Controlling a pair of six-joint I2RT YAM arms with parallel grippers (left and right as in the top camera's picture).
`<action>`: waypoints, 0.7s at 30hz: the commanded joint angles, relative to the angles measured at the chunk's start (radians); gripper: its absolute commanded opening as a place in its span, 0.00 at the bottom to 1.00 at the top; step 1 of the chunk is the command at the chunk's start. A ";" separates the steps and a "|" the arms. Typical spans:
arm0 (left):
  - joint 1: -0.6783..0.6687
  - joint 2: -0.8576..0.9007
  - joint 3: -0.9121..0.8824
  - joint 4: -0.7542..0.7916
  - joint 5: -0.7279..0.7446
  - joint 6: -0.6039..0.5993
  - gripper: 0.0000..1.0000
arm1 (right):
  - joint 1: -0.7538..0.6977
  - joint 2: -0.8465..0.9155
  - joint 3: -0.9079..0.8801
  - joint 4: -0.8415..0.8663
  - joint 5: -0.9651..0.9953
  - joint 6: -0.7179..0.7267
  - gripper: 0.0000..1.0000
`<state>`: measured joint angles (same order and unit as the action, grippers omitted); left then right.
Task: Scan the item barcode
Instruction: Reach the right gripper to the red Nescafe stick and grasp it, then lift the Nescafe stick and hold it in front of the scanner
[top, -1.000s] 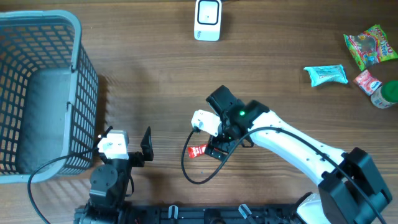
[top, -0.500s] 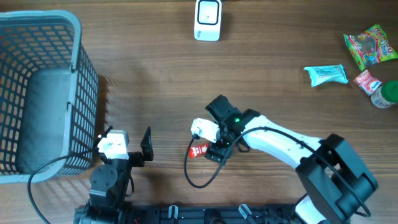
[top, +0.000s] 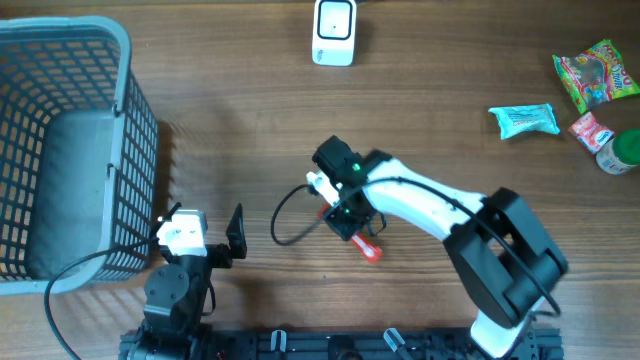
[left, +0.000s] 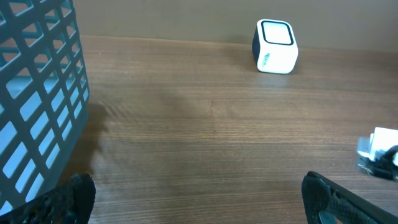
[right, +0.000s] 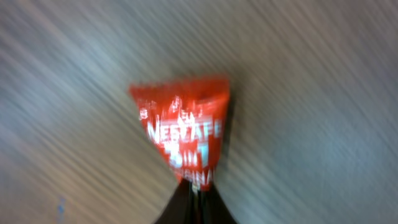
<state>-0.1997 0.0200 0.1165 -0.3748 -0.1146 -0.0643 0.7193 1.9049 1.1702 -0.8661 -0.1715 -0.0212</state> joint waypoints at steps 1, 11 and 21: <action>0.006 -0.006 -0.003 0.003 -0.013 0.016 1.00 | -0.002 0.035 0.227 -0.282 -0.093 0.158 0.04; 0.006 -0.006 -0.003 0.003 -0.013 0.016 1.00 | -0.197 0.034 0.295 -0.402 -0.570 0.979 0.04; 0.006 -0.006 -0.003 0.003 -0.013 0.016 1.00 | -0.287 0.034 0.295 -0.266 -0.939 1.091 0.04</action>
<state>-0.1997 0.0204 0.1165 -0.3748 -0.1150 -0.0643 0.4374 1.9385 1.4574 -1.2251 -0.9058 1.0809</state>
